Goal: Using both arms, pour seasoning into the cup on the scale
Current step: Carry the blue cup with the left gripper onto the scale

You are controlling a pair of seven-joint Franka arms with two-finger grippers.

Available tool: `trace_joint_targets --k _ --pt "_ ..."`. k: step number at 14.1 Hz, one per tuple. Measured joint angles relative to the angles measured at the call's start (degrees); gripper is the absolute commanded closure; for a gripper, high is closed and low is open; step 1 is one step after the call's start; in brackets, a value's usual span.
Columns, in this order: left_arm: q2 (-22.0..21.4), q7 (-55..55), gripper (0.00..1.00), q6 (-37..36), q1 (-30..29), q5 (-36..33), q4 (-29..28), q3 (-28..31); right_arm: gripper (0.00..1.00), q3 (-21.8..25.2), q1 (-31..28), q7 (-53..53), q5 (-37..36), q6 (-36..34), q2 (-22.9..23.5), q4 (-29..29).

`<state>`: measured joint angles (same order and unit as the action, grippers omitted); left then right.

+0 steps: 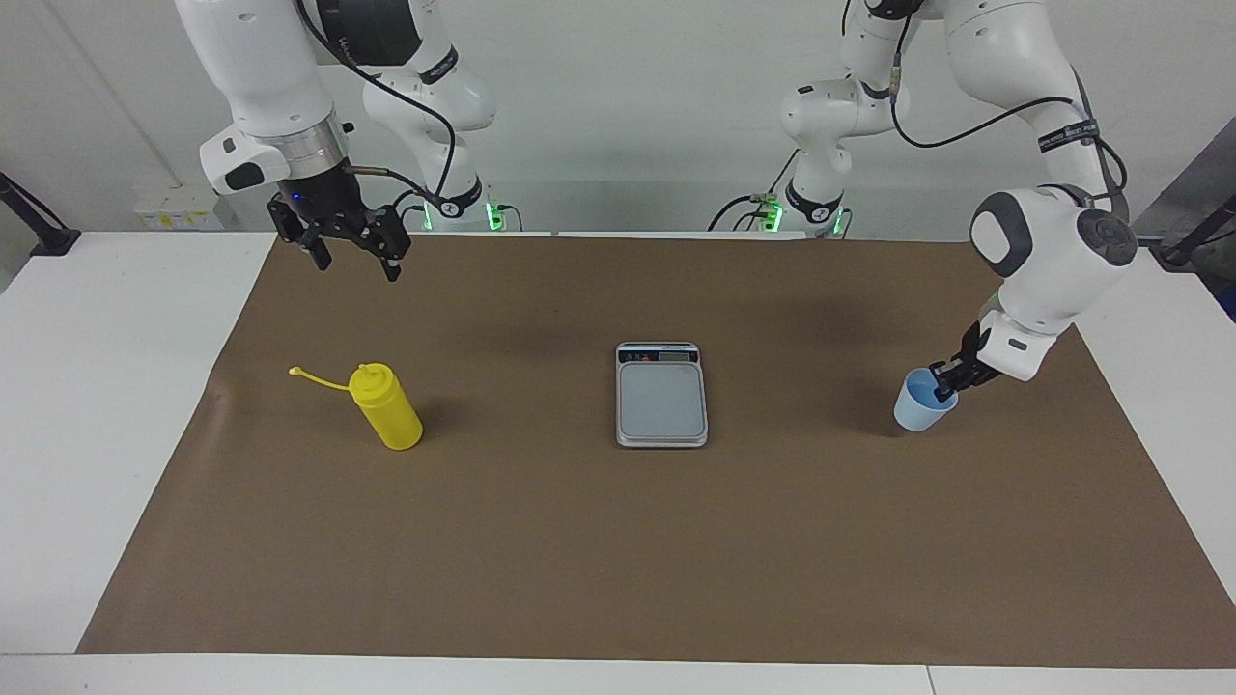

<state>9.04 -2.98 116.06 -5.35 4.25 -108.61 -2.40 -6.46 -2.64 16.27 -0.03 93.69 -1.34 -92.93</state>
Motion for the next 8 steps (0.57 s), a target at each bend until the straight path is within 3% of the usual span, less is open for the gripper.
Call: trace_joint_targets --k 4,8 --pt "-0.5 0.2 1.00 -10.4 2.0 0.0 7.8 -0.6 0.00 0.0 0.0 0.0 0.0 0.0 0.0 0.0" --pt "-1.0 -1.5 1.00 -15.4 7.2 0.0 11.5 -0.9 0.00 0.0 0.0 0.0 0.0 0.0 0.0 0.0"
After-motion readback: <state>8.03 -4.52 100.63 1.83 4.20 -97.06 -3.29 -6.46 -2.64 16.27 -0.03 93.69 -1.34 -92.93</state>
